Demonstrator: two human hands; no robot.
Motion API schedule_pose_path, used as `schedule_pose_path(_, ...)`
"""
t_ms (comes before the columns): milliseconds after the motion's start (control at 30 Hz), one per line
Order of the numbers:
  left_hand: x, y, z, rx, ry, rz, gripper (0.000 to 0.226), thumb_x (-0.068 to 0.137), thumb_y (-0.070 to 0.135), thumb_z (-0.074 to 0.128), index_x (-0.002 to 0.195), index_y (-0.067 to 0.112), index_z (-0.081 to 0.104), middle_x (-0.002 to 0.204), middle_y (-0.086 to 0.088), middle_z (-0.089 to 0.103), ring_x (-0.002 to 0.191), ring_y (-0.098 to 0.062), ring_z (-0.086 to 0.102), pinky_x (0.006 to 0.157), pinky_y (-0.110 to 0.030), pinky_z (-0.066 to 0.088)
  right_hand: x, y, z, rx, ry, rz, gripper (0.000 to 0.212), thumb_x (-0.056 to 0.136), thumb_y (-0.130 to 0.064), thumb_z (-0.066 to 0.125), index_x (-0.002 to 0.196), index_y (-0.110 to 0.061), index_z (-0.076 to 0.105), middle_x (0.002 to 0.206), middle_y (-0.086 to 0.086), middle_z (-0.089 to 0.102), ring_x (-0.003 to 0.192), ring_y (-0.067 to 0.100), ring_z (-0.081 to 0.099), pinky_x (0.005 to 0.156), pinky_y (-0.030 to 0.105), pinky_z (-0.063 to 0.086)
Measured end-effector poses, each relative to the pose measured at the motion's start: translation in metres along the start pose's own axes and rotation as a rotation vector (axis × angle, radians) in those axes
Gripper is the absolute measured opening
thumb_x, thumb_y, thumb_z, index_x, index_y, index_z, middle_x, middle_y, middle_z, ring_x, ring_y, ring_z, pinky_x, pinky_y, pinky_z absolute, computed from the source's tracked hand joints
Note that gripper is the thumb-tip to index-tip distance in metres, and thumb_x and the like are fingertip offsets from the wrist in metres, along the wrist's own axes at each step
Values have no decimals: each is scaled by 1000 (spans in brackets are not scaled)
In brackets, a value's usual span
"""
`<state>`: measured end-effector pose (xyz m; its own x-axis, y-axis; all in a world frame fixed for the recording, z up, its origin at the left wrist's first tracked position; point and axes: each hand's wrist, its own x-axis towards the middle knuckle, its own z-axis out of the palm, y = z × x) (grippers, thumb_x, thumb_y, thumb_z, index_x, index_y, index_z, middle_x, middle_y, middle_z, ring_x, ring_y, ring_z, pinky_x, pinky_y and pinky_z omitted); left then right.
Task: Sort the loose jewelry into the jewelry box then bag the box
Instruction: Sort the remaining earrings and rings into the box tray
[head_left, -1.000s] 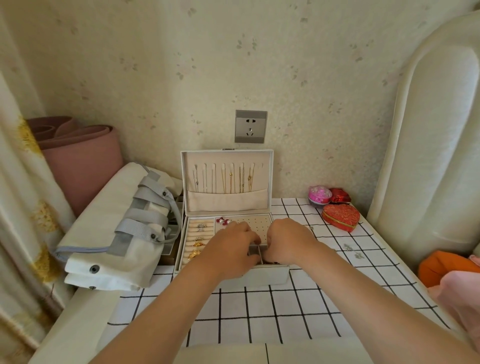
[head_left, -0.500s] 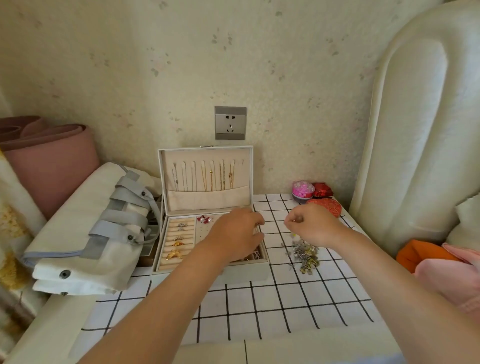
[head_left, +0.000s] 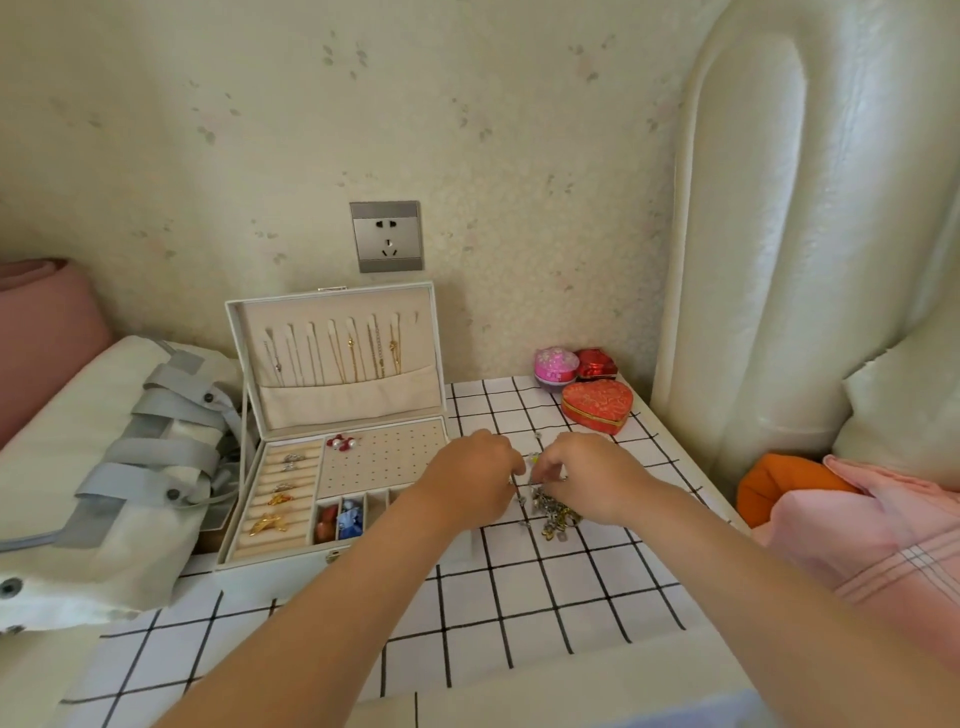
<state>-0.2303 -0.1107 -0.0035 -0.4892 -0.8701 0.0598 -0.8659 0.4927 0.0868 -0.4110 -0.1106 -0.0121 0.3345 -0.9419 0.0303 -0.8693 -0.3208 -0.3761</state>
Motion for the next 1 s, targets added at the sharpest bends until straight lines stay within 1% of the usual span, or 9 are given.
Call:
schedule_pose_path(167, 11, -5, 3, 37, -62, -66, 44, 93, 10, 53, 134, 27, 58, 134, 1, 57, 124, -21, 48, 98, -33, 44, 6, -9, 10, -88, -21, -85, 19, 89, -30, 68, 105, -35, 76, 94, -13, 54, 93, 15, 61, 71, 27, 42)
schedule_pose_path(300, 16, -7, 5, 29, -111, -82, 43, 92, 12, 54, 131, 30, 60, 124, 5, 64, 115, -19, 57, 92, -31, 48, 12, -11, 15, -132, -34, -96, 17, 88, -33, 69, 102, -35, 78, 83, -16, 48, 91, 15, 60, 68, 25, 37)
schedule_pose_path(467, 16, -12, 5, -50, -88, -74, 41, 91, 13, 58, 129, 28, 61, 117, 9, 66, 109, -15, 58, 91, -29, 48, 17, -7, 15, -84, -14, -36, 12, 88, -31, 68, 92, -33, 79, 86, -12, 61, 85, 14, 62, 67, 28, 45)
schedule_pose_path(600, 15, -17, 1, -84, -42, -62, 40, 89, 15, 63, 127, 26, 62, 114, 9, 67, 107, -14, 58, 92, -29, 47, 18, -3, 10, 33, -40, 24, 9, 86, -32, 71, 91, -32, 78, 90, -12, 70, 84, 9, 65, 75, 32, 55)
schedule_pose_path(733, 15, -19, 0, -56, -25, -45, 35, 89, 20, 63, 123, 27, 64, 112, 11, 67, 105, -13, 60, 91, -27, 44, 17, -5, 15, 25, -68, -5, 12, 81, -37, 76, 93, -37, 78, 92, -17, 68, 85, 4, 62, 67, 21, 44)
schedule_pose_path(833, 13, -18, -1, -62, -23, -24, 32, 89, 22, 63, 120, 28, 65, 109, 11, 67, 102, -13, 61, 89, -27, 46, 19, -7, 18, 6, -47, -4, 9, 83, -36, 74, 91, -37, 79, 90, -16, 70, 85, 6, 63, 64, 21, 42)
schedule_pose_path(900, 12, -17, -2, -93, -21, -23, 30, 87, 25, 64, 117, 29, 67, 107, 11, 68, 100, -12, 61, 86, -29, 49, 21, -7, 17, 80, -14, 43, 7, 84, -33, 74, 87, -36, 79, 89, -15, 71, 85, 6, 64, 71, 26, 50)
schedule_pose_path(967, 11, -16, -3, -151, 2, -36, 29, 85, 30, 68, 114, 30, 67, 103, 12, 69, 95, -10, 61, 81, -29, 50, 23, -8, 12, 284, 40, 114, 6, 83, -29, 75, 83, -32, 80, 84, -15, 73, 83, 6, 66, 77, 30, 54)
schedule_pose_path(1000, 10, -15, -3, -204, 27, -53, 29, 84, 32, 71, 113, 30, 66, 100, 12, 69, 92, -8, 61, 79, -28, 50, 24, -9, 9, 421, 57, 159, 5, 83, -26, 76, 82, -29, 80, 83, -13, 73, 82, 7, 67, 75, 28, 53)
